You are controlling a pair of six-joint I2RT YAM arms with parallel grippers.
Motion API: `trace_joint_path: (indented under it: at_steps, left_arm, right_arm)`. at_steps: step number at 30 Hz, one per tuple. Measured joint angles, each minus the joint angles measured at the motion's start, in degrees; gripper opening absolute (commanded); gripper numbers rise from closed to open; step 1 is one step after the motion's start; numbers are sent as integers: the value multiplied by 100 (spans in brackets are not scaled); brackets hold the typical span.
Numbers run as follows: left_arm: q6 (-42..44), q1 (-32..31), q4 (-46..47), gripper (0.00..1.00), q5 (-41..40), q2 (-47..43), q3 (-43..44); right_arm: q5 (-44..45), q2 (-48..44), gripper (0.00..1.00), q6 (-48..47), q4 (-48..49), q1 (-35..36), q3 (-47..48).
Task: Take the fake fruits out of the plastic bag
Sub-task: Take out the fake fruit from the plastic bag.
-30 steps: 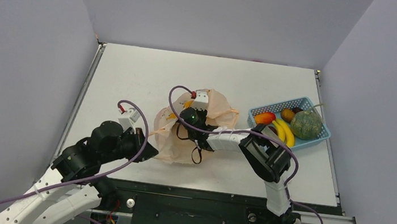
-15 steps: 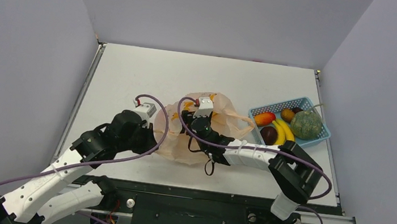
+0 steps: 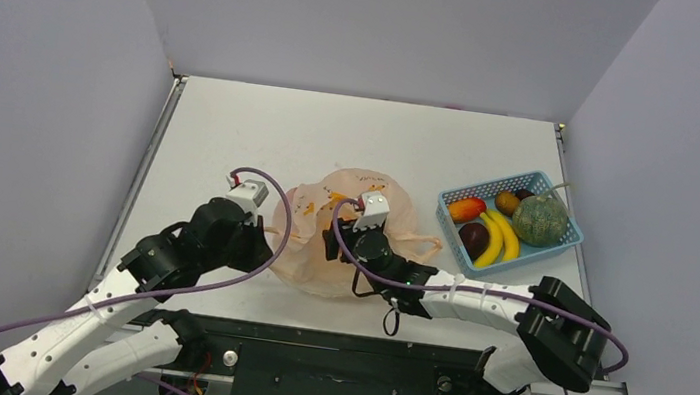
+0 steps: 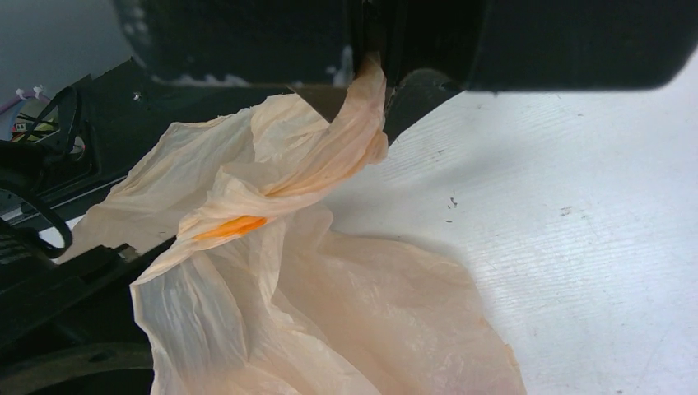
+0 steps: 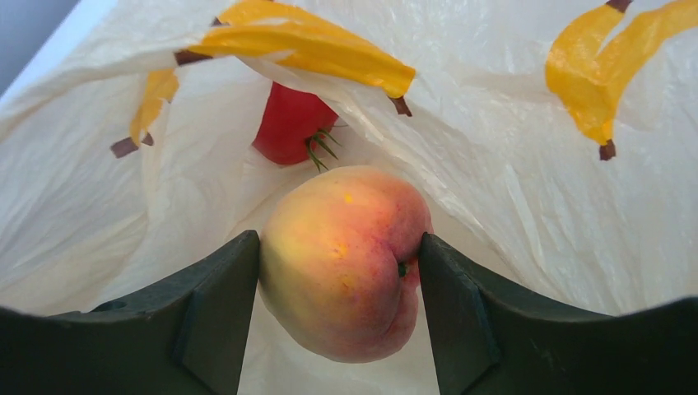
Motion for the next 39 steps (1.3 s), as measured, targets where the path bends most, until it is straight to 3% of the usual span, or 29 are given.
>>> trace_joint_path:
  at_steps: [10,25,31,39]
  left_arm:
    - [-9,0,48,0,-50,-131,-33]
    - [-17,-22,166,0,-33,-435,-76]
    - [-28,-26,168,0,-107,-470,-87]
    - [-24,-33,170,0,-111,-398,-87]
  right_arm:
    - [-146,-1388,0,70,-76,-7,-105]
    - [-896,-2509,0,234,-426,-315,-11]
    - [-614,-2669,0,-85,-850,-538,424]
    - [564,-3377,0,-457,-1257,-1102,444]
